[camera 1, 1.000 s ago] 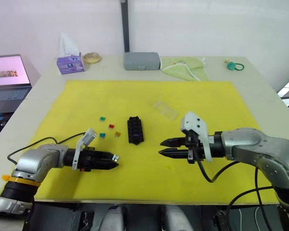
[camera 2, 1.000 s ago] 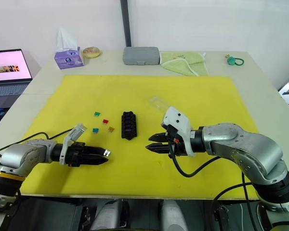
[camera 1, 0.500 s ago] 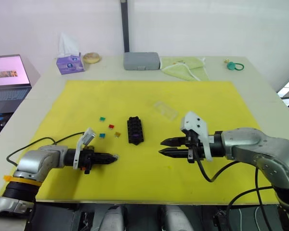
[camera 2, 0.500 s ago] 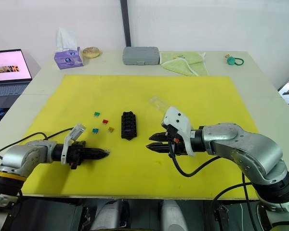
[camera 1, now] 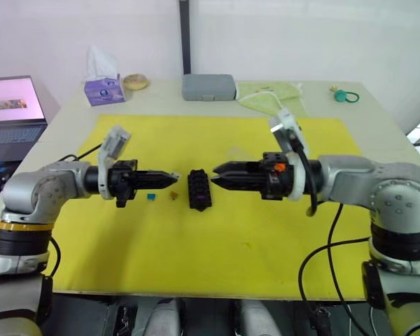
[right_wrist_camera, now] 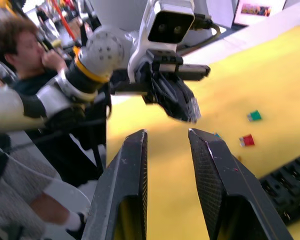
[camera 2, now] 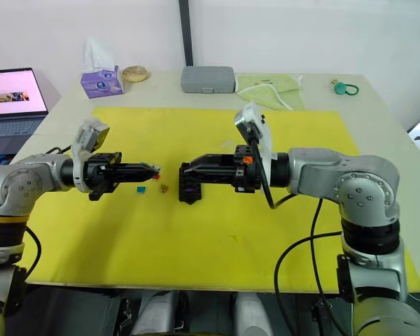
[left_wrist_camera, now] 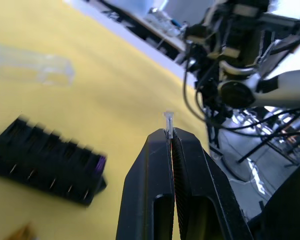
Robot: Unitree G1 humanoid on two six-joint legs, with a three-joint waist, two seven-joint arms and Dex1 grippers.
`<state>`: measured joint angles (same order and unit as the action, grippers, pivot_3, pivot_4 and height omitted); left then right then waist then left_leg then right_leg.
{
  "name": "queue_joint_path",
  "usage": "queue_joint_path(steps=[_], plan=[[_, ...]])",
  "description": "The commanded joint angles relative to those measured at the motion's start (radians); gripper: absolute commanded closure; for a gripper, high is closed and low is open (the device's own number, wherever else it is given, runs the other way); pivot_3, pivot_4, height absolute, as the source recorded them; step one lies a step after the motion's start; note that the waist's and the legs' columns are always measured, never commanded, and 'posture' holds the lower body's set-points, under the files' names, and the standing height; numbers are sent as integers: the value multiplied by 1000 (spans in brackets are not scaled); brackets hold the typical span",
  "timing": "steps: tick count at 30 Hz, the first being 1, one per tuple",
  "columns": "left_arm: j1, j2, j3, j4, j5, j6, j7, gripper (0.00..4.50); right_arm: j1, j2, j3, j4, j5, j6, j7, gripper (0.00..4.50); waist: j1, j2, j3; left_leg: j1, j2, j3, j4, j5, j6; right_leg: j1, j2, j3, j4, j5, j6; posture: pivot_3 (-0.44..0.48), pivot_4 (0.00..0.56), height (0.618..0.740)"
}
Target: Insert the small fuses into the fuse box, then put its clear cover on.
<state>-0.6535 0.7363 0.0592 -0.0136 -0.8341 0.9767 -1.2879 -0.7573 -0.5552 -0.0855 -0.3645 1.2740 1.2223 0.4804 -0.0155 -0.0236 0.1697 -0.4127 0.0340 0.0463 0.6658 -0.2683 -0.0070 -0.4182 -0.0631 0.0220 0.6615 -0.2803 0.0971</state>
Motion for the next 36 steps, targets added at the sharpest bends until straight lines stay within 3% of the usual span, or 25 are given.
queue_joint_path(steps=[1, 4, 7, 8, 18, 21, 24, 29, 32, 34, 36], plan=[[-54, -11, 21, -56, -42, 4, 8, 4448, -42, 25, -35, 31, 58, -11, -53, 3221, -1, 0, 0, 0, 0, 0, 0, 0, 0, 0, 0, 0, 1, 0, 0, 0, 150, 737], [-72, -15, 15, -68, -46, -4, 7, 4448, -42, 21, -30, 30, 68, -8, -63, 3221, -2, 0, 0, 0, 0, 0, -1, 0, 0, -1, 1, 0, 1, 0, 0, 0, 150, 737], [-93, -24, 14, -74, -51, -10, 9, 4500, -36, 24, -24, 25, 80, -10, -73, 3967, -2, 0, 0, 0, 0, 0, -1, 0, 0, -1, 1, 0, 1, 0, 0, 0, 150, 737], [-98, -26, 14, -76, -50, -11, 10, 4500, -35, 27, -22, 24, 83, -11, -78, 4449, -1, 0, 0, 0, 0, 0, -1, 0, 0, -1, 1, 0, 1, 0, 0, 0, 150, 737], [-107, -28, 4, -84, -45, -16, 5, 4500, -17, 38, -7, 11, 92, -27, -112, 4449, -1, 0, 0, 0, 0, 0, -1, 0, 0, -1, 1, 0, 1, 0, 0, 0, 150, 737], [-105, -27, -3, -88, -40, -20, 4, 4500, -9, 43, -3, 7, 91, -31, -121, 3682, -2, 0, 0, 0, 0, 0, -1, 0, 0, -1, 1, 0, 1, 0, 0, 0, 150, 737], [-107, -27, -2, -89, -42, -18, 5, 4500, -9, 48, -4, 14, 98, -29, -135, 2171, -2, 0, 0, 0, 0, 0, -1, 0, 0, -1, 1, 0, 1, 0, 0, 0, 150, 737], [-106, -29, -4, -90, -36, -21, 7, 4500, -8, 53, -5, 13, 103, -31, -136, 2171, -2, 0, 0, 0, 0, 0, -1, 0, 0, -1, 1, 0, 1, 0, 0, 0, 150, 737], [-108, -31, -3, -93, -40, -17, 12, 4500, -5, 58, -3, 12, 102, -34, -139, 2982, -2, 0, 0, 0, 0, 0, -1, 0, 0, -1, 1, 0, 1, 0, 0, 0, 150, 737], [-109, -32, -4, -94, -39, -18, 13, 4500, -3, 60, -2, 11, 98, -35, -140, 3859, -1, 0, 0, 0, 0, 0, -1, 0, 0, -1, 1, 0, 1, 0, 0, 0, 150, 737], [-110, -32, -4, -92, -37, -20, 14, 4500, -2, 62, -2, 10, 99, -36, -139, 3859, -1, 0, 0, -1, 0, 0, -1, 0, 0, -1, 1, 0, 1, 0, 0, 0, 150, 737]])
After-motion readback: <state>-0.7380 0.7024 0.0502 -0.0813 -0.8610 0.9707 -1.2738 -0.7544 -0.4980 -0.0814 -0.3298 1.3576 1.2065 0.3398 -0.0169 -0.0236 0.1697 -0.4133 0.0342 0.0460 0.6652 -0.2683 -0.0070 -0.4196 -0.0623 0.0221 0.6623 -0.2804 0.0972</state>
